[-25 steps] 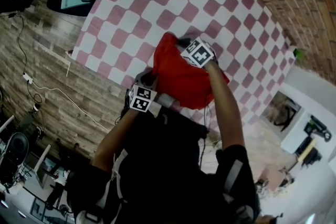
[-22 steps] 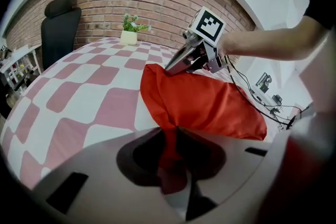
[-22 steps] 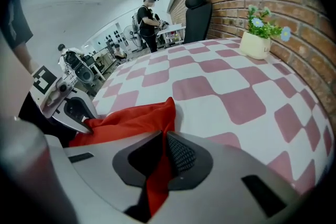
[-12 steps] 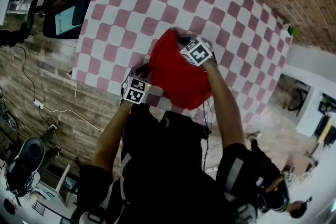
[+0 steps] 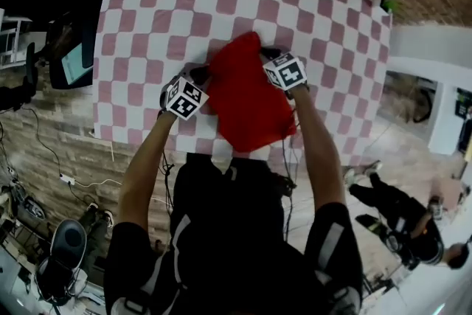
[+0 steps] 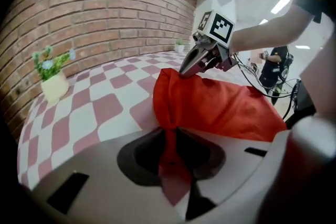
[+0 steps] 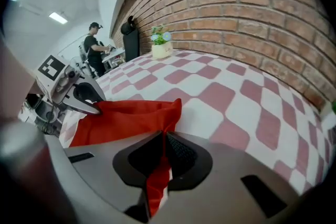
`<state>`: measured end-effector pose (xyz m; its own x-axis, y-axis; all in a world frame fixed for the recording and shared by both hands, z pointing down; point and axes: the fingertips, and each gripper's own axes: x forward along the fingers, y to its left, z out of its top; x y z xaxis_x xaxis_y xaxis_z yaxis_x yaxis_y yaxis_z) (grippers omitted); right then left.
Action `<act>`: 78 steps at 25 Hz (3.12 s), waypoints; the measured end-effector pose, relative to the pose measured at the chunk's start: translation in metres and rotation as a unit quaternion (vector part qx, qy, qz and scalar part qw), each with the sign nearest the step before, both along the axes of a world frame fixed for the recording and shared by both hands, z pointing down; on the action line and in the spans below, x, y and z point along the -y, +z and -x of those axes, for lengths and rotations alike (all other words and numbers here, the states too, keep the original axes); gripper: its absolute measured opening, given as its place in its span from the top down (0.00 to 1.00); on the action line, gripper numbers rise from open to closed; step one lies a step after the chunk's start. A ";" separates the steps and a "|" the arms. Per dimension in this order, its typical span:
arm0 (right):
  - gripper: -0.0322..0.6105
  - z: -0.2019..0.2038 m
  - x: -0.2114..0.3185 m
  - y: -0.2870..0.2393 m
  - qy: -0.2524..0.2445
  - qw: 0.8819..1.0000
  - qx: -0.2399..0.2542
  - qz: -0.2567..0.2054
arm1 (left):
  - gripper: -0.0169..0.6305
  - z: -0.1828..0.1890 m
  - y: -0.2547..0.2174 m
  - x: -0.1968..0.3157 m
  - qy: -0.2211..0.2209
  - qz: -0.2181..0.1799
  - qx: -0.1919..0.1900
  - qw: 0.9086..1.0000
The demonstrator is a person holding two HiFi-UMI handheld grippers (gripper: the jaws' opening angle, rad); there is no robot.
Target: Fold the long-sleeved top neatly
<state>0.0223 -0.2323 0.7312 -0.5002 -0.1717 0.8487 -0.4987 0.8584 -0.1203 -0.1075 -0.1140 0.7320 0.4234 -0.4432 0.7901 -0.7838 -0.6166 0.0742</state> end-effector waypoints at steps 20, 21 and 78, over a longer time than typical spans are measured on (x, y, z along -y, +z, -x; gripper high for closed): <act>0.91 -0.180 0.015 -0.014 0.220 0.975 0.028 -0.017 | 0.85 -0.136 -0.002 0.130 0.262 -0.031 0.068 0.962; 0.91 -0.184 0.016 -0.014 0.224 0.974 0.028 -0.017 | 0.85 -0.140 -0.002 0.132 0.265 -0.029 0.068 0.962; 0.82 -0.171 0.031 -0.007 -0.154 0.977 -0.119 0.084 | 0.85 -0.144 0.000 0.132 0.325 -0.036 0.108 0.939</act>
